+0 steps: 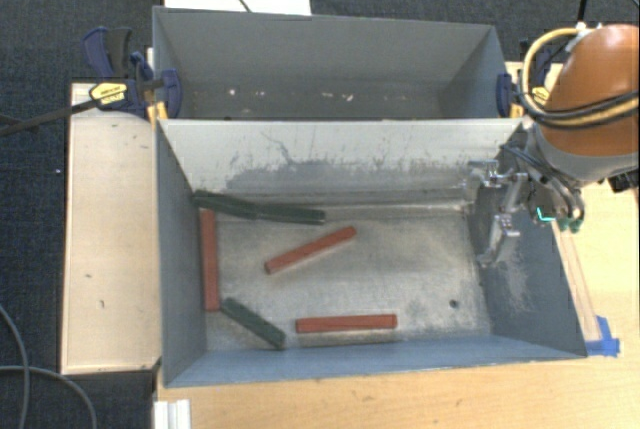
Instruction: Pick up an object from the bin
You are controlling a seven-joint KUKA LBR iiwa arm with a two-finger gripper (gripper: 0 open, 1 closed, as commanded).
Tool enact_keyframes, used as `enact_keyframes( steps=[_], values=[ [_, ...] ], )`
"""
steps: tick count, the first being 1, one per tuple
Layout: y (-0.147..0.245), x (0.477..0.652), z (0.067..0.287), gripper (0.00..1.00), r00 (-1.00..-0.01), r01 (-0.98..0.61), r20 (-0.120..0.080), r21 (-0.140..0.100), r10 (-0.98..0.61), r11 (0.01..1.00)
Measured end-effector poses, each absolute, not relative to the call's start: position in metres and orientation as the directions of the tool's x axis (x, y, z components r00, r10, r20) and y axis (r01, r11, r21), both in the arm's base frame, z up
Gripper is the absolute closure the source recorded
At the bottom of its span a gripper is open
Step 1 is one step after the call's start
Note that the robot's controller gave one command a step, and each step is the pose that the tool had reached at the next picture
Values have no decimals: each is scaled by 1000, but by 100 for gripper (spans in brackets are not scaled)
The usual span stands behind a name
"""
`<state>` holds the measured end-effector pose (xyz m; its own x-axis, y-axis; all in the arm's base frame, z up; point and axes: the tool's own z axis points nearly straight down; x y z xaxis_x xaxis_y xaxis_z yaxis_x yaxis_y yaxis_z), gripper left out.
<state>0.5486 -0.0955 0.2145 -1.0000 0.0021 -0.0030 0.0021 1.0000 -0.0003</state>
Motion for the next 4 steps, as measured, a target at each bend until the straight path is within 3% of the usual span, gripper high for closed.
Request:
enact_keyframes(
  steps=[1,2,3,4],
  values=[
    [-79,529,178,0,-996,-86,-7,-2,-86,996],
    [-47,507,112,0,-988,-151,-7,-1,-151,989],
    [-24,483,77,0,-998,-66,-4,0,-66,998],
    [27,483,121,0,-987,-163,6,1,-163,987]
  ],
)
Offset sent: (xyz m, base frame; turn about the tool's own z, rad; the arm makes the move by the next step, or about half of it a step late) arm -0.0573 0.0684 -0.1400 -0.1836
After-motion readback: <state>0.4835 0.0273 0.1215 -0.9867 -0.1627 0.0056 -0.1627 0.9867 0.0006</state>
